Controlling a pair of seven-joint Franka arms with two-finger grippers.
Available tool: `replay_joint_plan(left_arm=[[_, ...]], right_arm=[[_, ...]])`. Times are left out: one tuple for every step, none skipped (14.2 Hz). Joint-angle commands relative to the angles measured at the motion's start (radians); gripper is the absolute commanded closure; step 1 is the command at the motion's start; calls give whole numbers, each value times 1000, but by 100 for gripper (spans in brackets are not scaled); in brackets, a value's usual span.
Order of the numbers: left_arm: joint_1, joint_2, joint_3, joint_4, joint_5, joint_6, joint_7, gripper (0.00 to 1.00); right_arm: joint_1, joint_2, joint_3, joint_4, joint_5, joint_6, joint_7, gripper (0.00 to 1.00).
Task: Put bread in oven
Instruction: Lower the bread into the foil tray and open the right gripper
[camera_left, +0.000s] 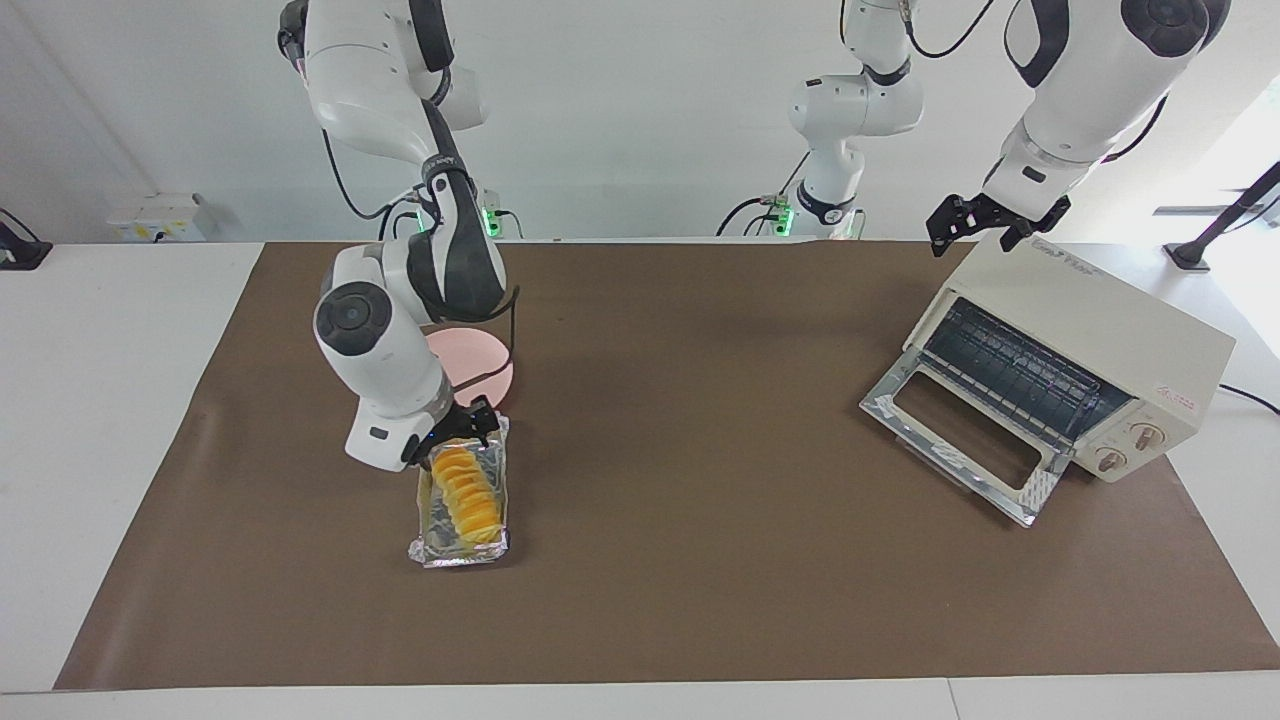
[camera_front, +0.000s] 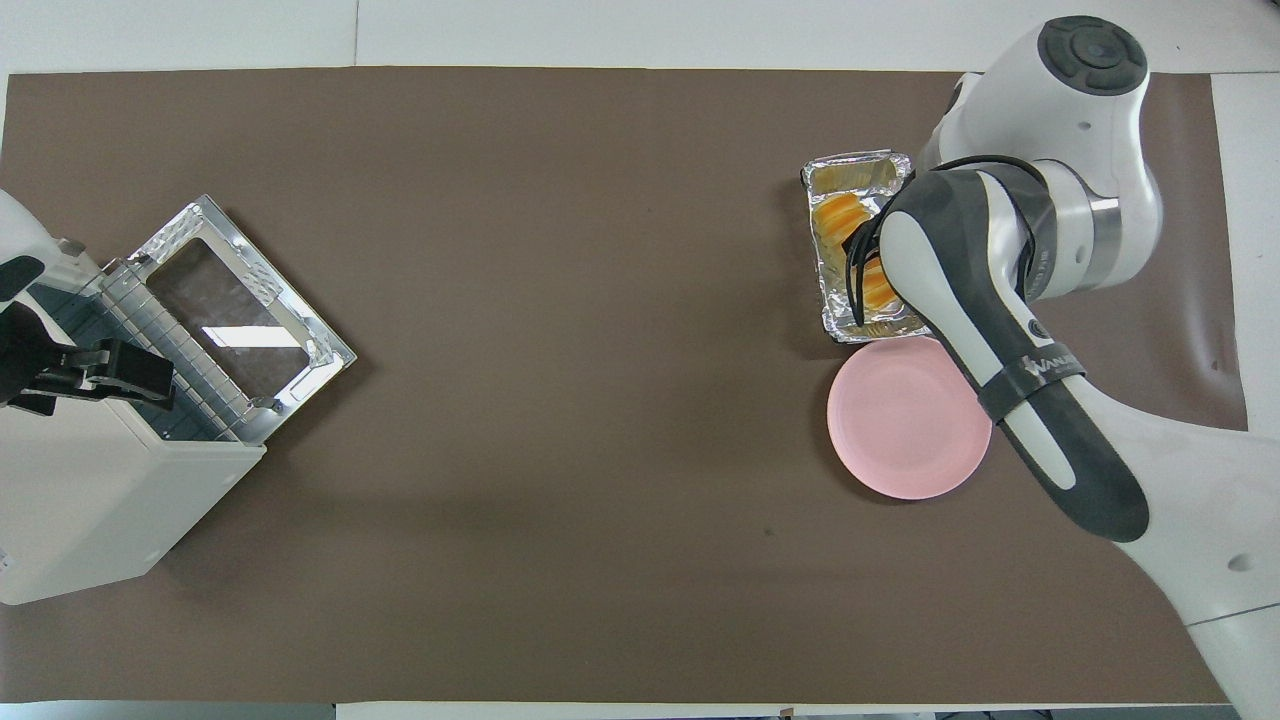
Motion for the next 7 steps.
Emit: replay_joint_plan(left_arm=[[10, -17, -5, -11, -12, 13, 5, 0], [10, -15, -5, -11, -12, 13, 5, 0], [10, -15, -5, -11, -12, 13, 5, 0], [10, -15, -5, -11, -12, 13, 5, 0], [10, -15, -5, -11, -12, 13, 5, 0], [12, -17, -5, -11, -12, 13, 5, 0], [10, -17, -5, -11, -12, 13, 5, 0]], right_arm=[[-45, -6, 0, 5, 3, 12, -28, 0], [-51, -6, -2, -8, 0, 45, -31, 0], [-58, -4, -2, -18, -6, 64, -31, 0], [-59, -3, -2, -35, -20, 90, -31, 0], [-59, -4, -2, -64, -33, 130, -31, 0], [-59, -6, -3, -90, -52, 159, -32, 0], [-65, -6, -3, -110, -76, 186, -34, 0]])
